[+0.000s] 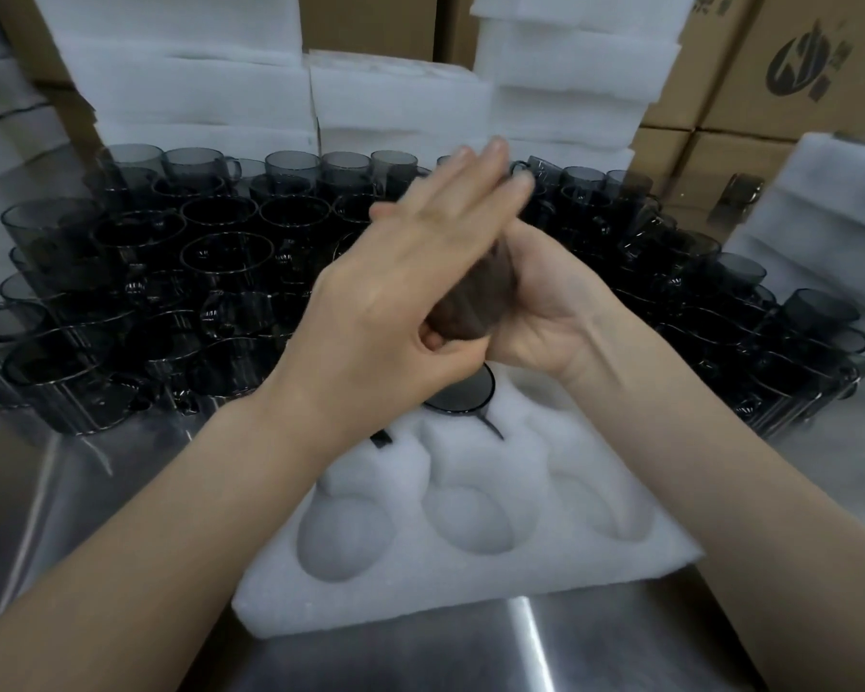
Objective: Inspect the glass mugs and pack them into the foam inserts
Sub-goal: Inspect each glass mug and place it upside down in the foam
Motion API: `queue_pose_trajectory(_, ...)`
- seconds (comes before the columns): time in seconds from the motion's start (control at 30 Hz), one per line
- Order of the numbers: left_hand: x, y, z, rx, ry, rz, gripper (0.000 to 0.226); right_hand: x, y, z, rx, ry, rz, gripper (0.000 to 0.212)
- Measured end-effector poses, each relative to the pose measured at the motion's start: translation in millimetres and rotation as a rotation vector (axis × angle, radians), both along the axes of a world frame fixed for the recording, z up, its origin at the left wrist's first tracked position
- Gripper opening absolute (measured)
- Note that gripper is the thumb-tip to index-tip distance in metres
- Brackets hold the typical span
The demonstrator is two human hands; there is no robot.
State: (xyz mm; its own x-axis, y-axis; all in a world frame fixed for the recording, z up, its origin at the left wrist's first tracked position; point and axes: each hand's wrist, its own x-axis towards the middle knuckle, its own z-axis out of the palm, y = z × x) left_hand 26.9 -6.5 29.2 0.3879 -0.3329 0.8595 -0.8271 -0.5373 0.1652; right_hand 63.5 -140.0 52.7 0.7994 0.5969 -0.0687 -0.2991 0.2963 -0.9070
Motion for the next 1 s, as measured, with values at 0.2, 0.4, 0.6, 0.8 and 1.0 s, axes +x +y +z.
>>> queue_pose_trajectory(0.2,-3,-2,4,0.031,0.078,-0.196,0.068,3,-7,-5,-0.032,-0.001,0.15,0.03)
queue_pose_trajectory(0.4,-7,3,5,-0.215,0.092,-0.101,0.063,6,-1,-4,0.157,0.057,0.093,0.021)
queue_pose_trajectory(0.6,2,9,1,-0.426,0.257,-0.136,0.044,7,-5,-1,0.242,-0.043,-0.038,0.056)
queue_pose_trajectory(0.8,5,11,0,-0.505,0.361,-0.133,0.041,0,-16,10,0.114,-0.187,-0.056,0.035)
queue_pose_trajectory(1.0,10,10,-1,-0.562,0.446,0.013,0.03,-16,-47,32,-0.663,-0.586,-0.333,0.023)
